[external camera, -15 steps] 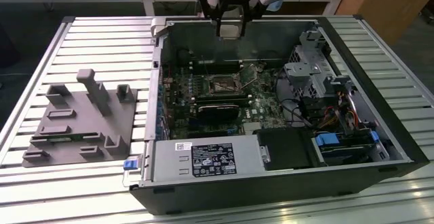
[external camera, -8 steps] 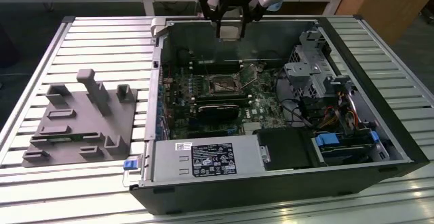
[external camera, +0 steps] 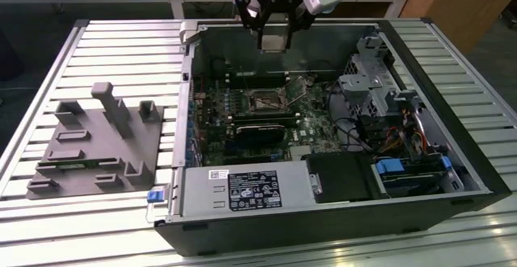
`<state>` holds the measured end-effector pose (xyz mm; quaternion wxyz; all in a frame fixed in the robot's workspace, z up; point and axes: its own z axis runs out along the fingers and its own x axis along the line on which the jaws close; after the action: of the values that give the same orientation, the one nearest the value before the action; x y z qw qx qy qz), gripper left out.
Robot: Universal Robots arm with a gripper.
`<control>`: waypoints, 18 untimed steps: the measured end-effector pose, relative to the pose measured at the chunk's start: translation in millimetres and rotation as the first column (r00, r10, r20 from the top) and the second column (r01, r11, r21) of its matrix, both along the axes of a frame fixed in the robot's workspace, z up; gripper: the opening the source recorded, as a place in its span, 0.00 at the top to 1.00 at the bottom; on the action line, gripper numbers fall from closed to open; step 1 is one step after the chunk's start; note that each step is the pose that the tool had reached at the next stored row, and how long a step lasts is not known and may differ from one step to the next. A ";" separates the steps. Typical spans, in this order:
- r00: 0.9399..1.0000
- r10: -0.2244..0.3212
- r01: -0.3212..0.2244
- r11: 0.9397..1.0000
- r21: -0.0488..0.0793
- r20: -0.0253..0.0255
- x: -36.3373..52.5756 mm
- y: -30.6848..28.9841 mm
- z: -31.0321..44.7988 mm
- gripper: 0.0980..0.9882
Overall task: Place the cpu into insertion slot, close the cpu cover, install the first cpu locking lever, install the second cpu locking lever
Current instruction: 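Place the cpu into insertion slot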
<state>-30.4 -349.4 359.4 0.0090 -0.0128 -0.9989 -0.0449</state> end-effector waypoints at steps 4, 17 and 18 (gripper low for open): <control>1.000 0.000 0.000 1.000 0.000 0.000 0.0 0.0 -3.5 0.51; 1.000 0.000 0.000 1.000 0.000 0.000 0.0 0.0 -12.5 0.51; 1.000 0.000 0.000 1.000 0.000 0.000 0.0 0.0 -13.1 0.51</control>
<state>-30.4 -349.4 346.3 0.0090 -0.0128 -0.9989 -0.0448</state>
